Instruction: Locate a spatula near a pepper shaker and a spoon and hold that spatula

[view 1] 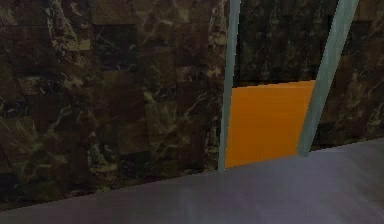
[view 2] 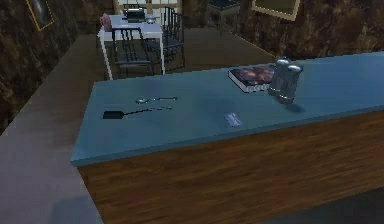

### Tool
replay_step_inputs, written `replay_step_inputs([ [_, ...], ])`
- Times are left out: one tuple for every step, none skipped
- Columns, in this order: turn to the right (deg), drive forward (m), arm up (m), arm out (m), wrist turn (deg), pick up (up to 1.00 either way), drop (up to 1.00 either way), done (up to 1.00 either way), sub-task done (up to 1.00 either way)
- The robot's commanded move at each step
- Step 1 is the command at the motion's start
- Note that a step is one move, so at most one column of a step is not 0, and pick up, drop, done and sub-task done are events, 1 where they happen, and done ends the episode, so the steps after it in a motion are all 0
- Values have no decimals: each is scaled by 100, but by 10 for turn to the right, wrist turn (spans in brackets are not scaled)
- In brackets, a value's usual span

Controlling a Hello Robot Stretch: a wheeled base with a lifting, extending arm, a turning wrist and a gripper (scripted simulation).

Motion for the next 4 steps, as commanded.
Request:
replay_step_inputs([
  [0,0,38,0,0,0,0,0,0],
  [0,0,0,50,0,0,0,0,0],
  [0,0,0,0,450,0,0,0,0],
  [0,0,0,0,450,0,0,0,0],
])
